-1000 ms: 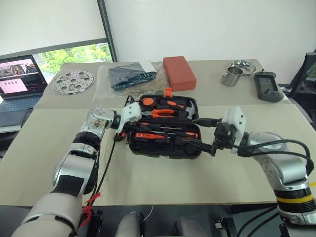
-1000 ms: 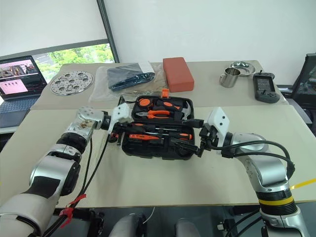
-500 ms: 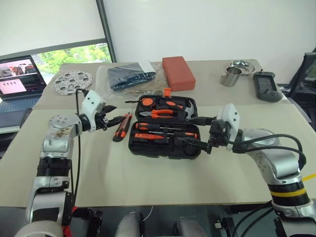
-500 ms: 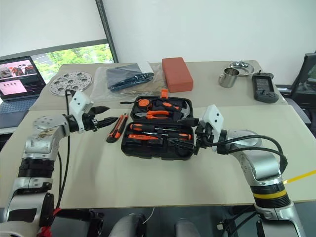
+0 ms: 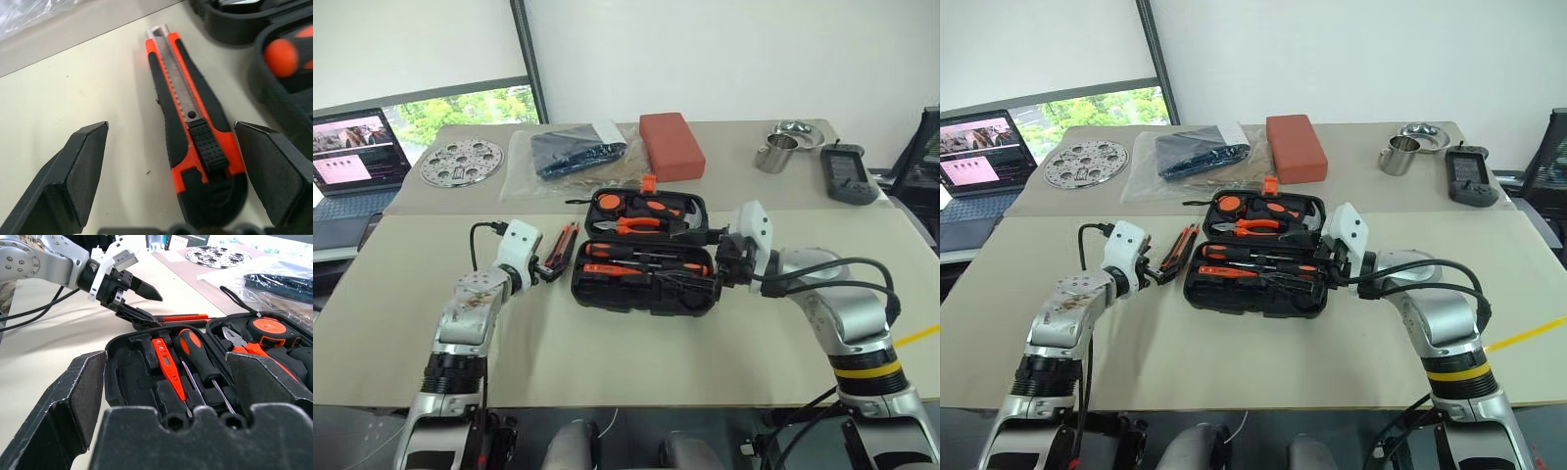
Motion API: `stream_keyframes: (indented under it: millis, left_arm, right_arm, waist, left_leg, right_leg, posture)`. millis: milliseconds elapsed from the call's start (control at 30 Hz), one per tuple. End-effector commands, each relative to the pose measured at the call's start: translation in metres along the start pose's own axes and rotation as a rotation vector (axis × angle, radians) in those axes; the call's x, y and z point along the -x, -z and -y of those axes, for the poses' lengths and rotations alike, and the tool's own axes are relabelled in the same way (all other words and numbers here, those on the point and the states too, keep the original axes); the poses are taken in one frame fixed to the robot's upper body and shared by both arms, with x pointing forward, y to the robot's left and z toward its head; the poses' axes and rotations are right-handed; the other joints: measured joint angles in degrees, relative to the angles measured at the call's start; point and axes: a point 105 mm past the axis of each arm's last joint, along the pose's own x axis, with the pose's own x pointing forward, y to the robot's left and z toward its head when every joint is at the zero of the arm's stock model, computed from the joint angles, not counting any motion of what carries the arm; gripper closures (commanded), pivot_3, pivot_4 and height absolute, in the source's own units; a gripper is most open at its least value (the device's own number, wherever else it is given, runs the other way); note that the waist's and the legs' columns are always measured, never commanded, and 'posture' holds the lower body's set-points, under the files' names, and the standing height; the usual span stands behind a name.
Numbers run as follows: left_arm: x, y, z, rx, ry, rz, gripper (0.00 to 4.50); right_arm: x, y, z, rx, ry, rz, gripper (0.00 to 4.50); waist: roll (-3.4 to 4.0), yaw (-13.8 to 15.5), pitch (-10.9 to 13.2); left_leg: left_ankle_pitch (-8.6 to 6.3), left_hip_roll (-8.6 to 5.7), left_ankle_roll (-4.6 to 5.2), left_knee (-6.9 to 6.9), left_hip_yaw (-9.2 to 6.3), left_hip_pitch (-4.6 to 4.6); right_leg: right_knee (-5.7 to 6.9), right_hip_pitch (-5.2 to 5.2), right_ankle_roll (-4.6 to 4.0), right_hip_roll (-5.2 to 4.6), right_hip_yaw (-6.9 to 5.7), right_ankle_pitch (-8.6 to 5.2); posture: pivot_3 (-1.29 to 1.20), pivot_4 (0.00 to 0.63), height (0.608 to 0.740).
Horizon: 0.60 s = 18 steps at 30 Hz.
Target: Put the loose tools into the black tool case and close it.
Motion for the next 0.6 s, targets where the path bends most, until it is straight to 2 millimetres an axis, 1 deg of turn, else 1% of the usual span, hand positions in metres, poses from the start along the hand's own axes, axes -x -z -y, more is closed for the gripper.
stream_keyframes:
  millis: [33,167,367,433,467,567,600]
  left_arm:
    - [-0.01,-0.01,0.007,-0.003,-0.025,0.016,0.09]
    - [-0.019,-0.007,0.019,0.057,-0.013,-0.012,0.09]
    - [-0.024,0.005,0.02,0.073,-0.02,-0.073,0.09]
    - [-0.024,0.008,0.018,0.086,-0.022,-0.082,0.6]
    - [-0.023,0.009,0.018,0.09,-0.019,-0.079,0.78]
    - [-0.022,0.01,0.017,0.097,-0.021,-0.073,1.99]
    - [-0.022,0.01,0.016,0.097,-0.025,-0.074,2.25]
  right_arm:
    - [0.001,-0.012,0.0,0.052,0.002,0.034,0.0]
    - [0.0,-0.014,0.001,0.063,0.013,0.04,0.0]
    - [0.001,-0.015,0.005,0.067,0.044,0.046,0.0]
    - [0.002,-0.013,0.005,0.065,0.051,0.04,0.0]
    - [0.003,-0.013,0.005,0.064,0.053,0.038,0.0]
    - [0.003,-0.011,0.005,0.063,0.054,0.033,0.0]
    - [0.003,-0.011,0.005,0.063,0.054,0.034,0.0]
  waist:
    - [0.0,0.2,0.0]
    - [-0.01,0.2,0.0]
    - [-0.01,0.4,0.0]
    - [-0.01,0.3,0.0]
    - [-0.02,0.3,0.0]
    - [-0.02,0.1,0.0]
    - [-0.02,0.0,0.0]
  left_leg:
    - [0.0,-0.02,0.0,0.0,0.0,0.0]
    - [0.0,-0.21,0.0,0.0,-0.02,-0.01]
    - [0.01,-0.28,-0.02,0.0,-0.06,0.04]
    - [0.01,-0.28,-0.02,-0.01,-0.06,0.17]
    - [0.01,-0.28,-0.02,-0.03,-0.06,0.23]
    - [0.02,-0.27,-0.04,-0.1,-0.06,0.27]
    - [0.03,-0.27,-0.06,-0.14,-0.06,0.29]
  right_leg:
    - [0.0,0.01,0.0,-0.01,0.0,0.0]
    - [-0.01,0.02,0.0,-0.06,0.0,0.0]
    - [-0.03,0.12,0.0,-0.12,-0.02,0.0]
    - [-0.06,0.27,0.0,-0.13,-0.02,0.0]
    - [-0.08,0.32,0.0,-0.13,-0.02,0.0]
    - [-0.1,0.35,0.0,-0.11,-0.02,0.0]
    - [-0.1,0.34,0.0,-0.1,-0.02,0.0]
  posture:
    - [0.0,0.15,0.74]
    - [0.0,0.15,0.74]
    - [0.0,0.15,0.74]
    - [0.0,0.15,0.74]
    - [0.0,0.15,0.74]
    - [0.0,0.15,0.74]
    - [0.0,0.15,0.74]
